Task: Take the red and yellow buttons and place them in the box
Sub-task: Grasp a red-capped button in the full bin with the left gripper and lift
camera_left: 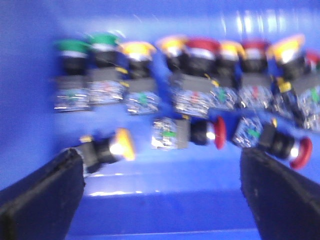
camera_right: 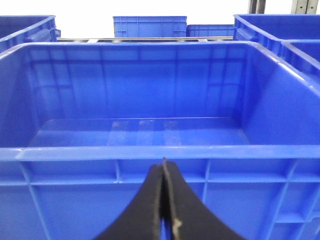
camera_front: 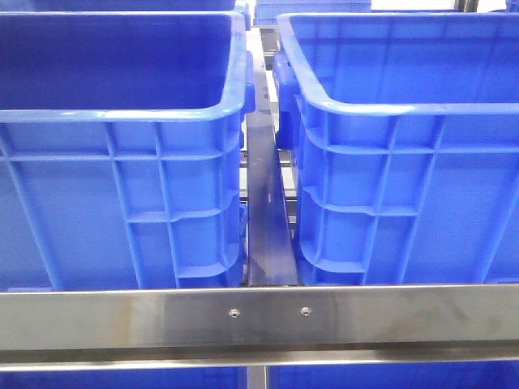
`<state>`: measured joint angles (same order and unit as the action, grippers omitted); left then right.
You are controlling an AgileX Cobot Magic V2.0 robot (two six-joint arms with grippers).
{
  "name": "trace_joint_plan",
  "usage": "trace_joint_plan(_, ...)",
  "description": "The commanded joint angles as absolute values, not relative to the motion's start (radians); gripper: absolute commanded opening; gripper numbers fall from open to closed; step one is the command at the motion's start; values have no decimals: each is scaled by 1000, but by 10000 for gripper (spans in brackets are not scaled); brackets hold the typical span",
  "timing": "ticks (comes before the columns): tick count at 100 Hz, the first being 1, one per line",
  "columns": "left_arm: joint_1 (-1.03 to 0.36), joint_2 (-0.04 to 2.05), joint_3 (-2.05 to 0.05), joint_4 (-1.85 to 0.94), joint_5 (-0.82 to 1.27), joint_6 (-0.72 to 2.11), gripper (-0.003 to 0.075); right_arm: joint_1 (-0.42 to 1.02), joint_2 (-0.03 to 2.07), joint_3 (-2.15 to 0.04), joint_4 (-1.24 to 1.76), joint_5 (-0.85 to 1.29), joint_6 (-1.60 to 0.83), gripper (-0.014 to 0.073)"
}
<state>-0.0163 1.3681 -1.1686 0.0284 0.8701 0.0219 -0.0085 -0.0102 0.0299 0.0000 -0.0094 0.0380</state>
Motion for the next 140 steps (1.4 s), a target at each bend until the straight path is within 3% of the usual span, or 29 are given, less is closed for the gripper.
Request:
trace_joint_plan(1, -46, 1421, -1259, 25, 869, 40, 599, -7, -33, 13, -17, -95, 38, -68)
trace_joint_plan(45, -73, 1690, -1417, 116, 886, 44, 598, -7, -33, 13, -17, -95, 38, -68)
trace_joint_plan(88, -73, 1805, -1458, 87, 870, 44, 581, -7, -33, 13, -17, -95, 38, -68)
trace_joint_plan(97, -73, 1805, -1462, 87, 868, 44, 510, -7, -33, 13, -17, -95, 38, -68)
trace_joint_plan(124, -73, 1805, -1476, 87, 868, 44, 153, -7, -33, 13, -17, -95, 38, -68)
trace_joint_plan(140, -73, 1805, -1476, 87, 868, 44, 83, -7, -33, 13, -17, -95, 38, -68)
